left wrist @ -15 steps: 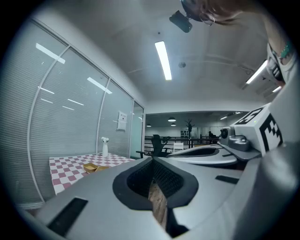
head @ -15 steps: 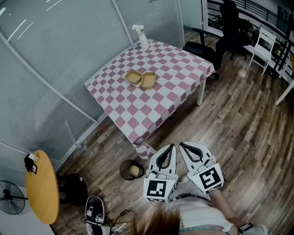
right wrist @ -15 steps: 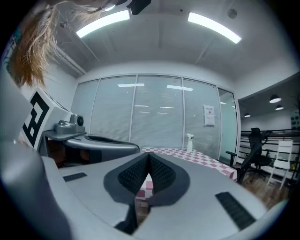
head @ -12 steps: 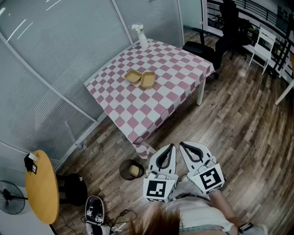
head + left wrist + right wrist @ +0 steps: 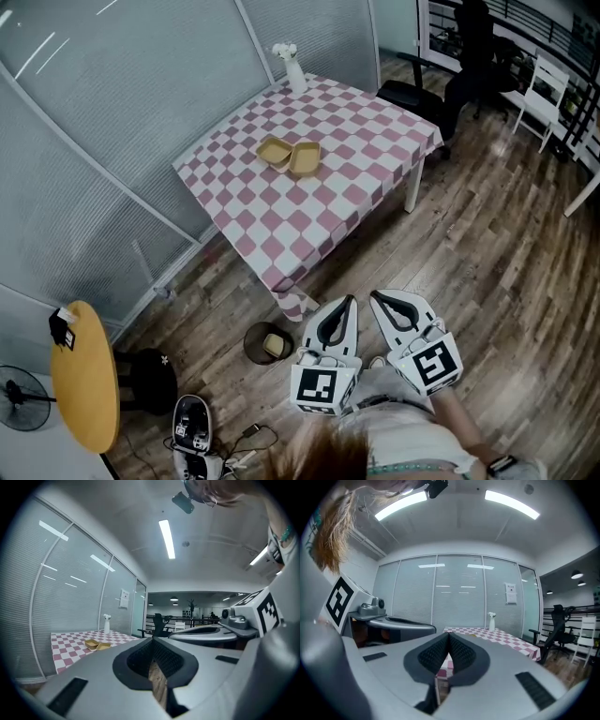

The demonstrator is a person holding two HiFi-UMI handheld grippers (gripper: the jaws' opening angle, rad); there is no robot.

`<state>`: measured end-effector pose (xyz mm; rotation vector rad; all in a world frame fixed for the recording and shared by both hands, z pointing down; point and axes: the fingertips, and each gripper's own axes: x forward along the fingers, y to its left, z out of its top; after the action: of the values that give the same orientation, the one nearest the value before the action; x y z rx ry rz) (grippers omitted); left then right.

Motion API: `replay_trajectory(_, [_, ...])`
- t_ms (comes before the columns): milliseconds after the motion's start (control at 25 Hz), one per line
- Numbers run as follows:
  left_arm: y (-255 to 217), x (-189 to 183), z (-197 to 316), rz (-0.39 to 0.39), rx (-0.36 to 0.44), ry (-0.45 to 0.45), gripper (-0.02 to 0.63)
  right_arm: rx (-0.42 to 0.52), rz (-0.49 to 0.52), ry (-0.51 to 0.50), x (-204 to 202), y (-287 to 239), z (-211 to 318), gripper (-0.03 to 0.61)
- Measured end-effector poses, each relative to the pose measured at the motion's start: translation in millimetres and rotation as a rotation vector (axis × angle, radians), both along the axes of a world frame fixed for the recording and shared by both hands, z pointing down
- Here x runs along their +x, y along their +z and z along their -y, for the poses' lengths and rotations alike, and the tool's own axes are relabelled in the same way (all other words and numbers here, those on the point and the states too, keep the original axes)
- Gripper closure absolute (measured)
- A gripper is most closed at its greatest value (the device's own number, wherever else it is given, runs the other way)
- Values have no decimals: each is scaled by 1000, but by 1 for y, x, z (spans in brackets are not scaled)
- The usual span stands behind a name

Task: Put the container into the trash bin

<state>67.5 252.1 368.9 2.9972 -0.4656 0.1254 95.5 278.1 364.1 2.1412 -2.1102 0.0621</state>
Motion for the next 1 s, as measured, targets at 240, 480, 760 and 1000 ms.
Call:
replay_trajectory(240, [4,12,37,-4,-12,-4,607,-21,-16,-3,8,7,32,584])
replay_trajectory(480, [7,43,91,-13,-8,62,607,-19,-20,34,33,6,87,584])
replay_trajectory(760, [1,78,162,-23,13,143,607,-10,-34,101,66,3,161,584])
replay_trajectory(1000, [5,87,211,-16,-3,162,607,-37,-32,111,74,9,212,584])
